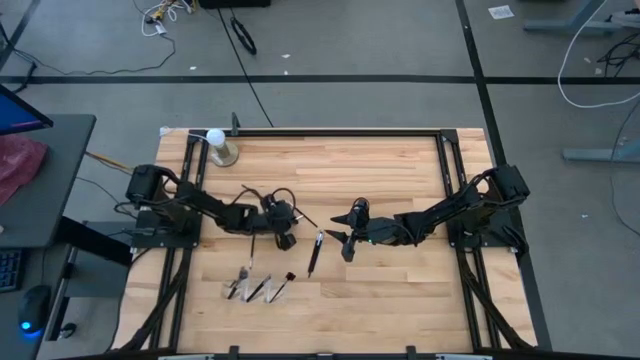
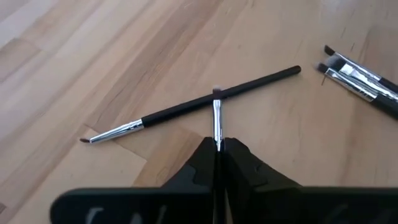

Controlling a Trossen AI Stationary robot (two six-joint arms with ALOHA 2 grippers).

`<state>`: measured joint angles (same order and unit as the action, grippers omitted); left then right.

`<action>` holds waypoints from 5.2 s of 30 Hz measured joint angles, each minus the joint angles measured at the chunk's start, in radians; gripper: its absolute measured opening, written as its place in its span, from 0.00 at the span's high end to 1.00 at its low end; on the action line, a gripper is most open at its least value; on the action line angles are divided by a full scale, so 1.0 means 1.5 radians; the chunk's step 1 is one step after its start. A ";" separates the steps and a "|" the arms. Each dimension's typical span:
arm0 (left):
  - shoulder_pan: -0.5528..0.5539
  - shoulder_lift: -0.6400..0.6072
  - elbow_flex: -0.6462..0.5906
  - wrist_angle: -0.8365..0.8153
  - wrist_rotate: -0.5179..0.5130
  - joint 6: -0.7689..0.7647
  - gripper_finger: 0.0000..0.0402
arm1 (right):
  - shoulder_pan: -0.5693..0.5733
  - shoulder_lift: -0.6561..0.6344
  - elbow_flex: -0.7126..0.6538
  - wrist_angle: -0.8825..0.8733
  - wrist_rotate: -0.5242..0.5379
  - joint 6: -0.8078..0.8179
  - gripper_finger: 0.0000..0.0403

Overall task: Put items in baskets/containers
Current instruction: Put the black eyeshadow brush into the transparent organizer

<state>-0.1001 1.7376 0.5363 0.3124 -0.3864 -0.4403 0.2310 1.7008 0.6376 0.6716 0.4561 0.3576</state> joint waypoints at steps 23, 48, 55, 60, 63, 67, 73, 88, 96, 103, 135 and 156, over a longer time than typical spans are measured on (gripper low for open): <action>-0.116 -0.259 -0.003 0.243 0.078 0.129 0.96 | 0.029 0.034 -0.001 0.153 -0.055 -0.121 0.51; -0.130 -0.201 -0.002 0.516 0.066 0.258 0.96 | 0.032 0.245 0.252 0.387 0.000 -0.282 0.55; -0.131 -0.201 -0.002 0.510 0.061 0.267 0.96 | 0.038 0.245 0.252 0.382 -0.002 -0.284 0.82; -0.132 -0.201 -0.002 0.490 0.065 0.269 0.93 | 0.046 0.245 0.252 0.348 0.002 -0.281 0.96; -0.132 -0.201 -0.002 0.467 0.064 0.270 0.87 | 0.049 0.241 0.251 0.305 0.010 -0.256 0.96; -0.131 -0.209 -0.001 0.408 0.065 0.272 0.75 | 0.051 0.218 0.249 0.184 0.010 -0.223 0.98; -0.131 -0.209 -0.001 0.308 0.072 0.271 0.56 | 0.051 0.174 0.249 0.012 0.016 -0.157 0.98; -0.135 -0.209 0.018 0.277 0.056 0.268 0.76 | 0.050 0.164 0.249 -0.042 0.018 -0.126 0.98; -0.135 -0.209 0.028 0.271 0.055 0.281 0.96 | 0.050 0.164 0.249 -0.061 0.016 -0.124 0.96; -0.158 -0.235 0.050 0.247 0.045 0.270 0.97 | 0.056 0.139 0.248 -0.184 0.016 -0.129 0.79; -0.452 -0.277 0.041 -0.076 -0.282 -0.277 0.96 | 0.060 0.078 0.249 -0.234 0.023 -0.164 0.63; -0.427 -0.277 0.039 -0.103 -0.210 -0.291 0.76 | 0.060 0.078 0.249 -0.234 0.023 -0.161 0.63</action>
<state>-0.7406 1.3220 0.5945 0.1574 -0.7017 -0.8776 0.3206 1.8175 1.0115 0.3206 0.4900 0.1165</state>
